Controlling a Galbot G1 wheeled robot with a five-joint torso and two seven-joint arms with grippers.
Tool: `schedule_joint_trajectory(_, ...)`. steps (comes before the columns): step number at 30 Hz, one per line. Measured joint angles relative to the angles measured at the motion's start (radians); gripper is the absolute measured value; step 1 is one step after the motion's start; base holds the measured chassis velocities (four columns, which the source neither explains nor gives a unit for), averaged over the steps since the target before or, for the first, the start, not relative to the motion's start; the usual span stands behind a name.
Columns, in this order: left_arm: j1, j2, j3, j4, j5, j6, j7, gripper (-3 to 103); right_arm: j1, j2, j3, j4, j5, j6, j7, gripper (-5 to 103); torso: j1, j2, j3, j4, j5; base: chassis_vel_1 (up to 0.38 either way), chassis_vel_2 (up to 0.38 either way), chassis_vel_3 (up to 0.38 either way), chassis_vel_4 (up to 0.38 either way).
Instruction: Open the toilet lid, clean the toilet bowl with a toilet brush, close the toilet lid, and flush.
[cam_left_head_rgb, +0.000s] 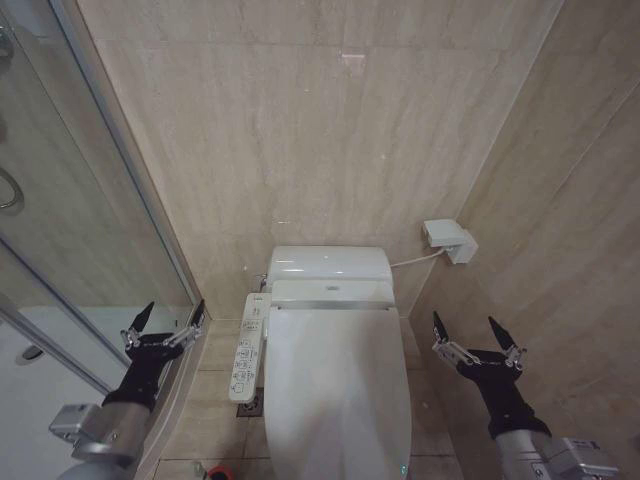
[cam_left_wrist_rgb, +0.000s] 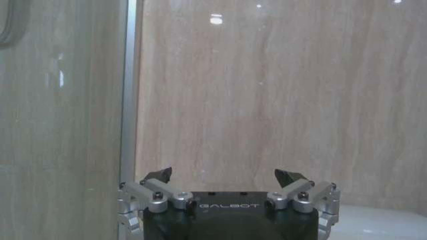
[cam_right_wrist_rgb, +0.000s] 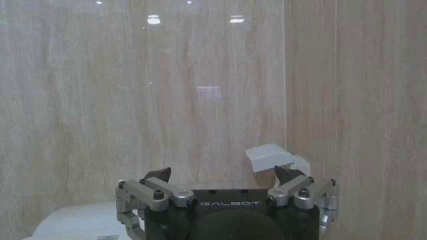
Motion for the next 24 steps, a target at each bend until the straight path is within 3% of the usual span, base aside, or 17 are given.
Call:
schedule_joint_trajectory(7,0.087,-0.052,0.001,-0.073,0.090,-0.020,0.031,100,0.000,0.000,0.000,0.000,0.000,0.000,0.000,100,0.000,0.000,0.000,0.0001,-0.0001,0.000,0.000,0.000,0.000)
schedule_joint_trajectory(24,0.158,-0.095,0.024,-0.115,0.131,-0.024,0.029,100,0.000,0.000,0.000,0.000,0.000,0.000,0.000,100,0.000,0.000,0.000,0.0000,-0.0002,0.000,0.000,0.000,0.000)
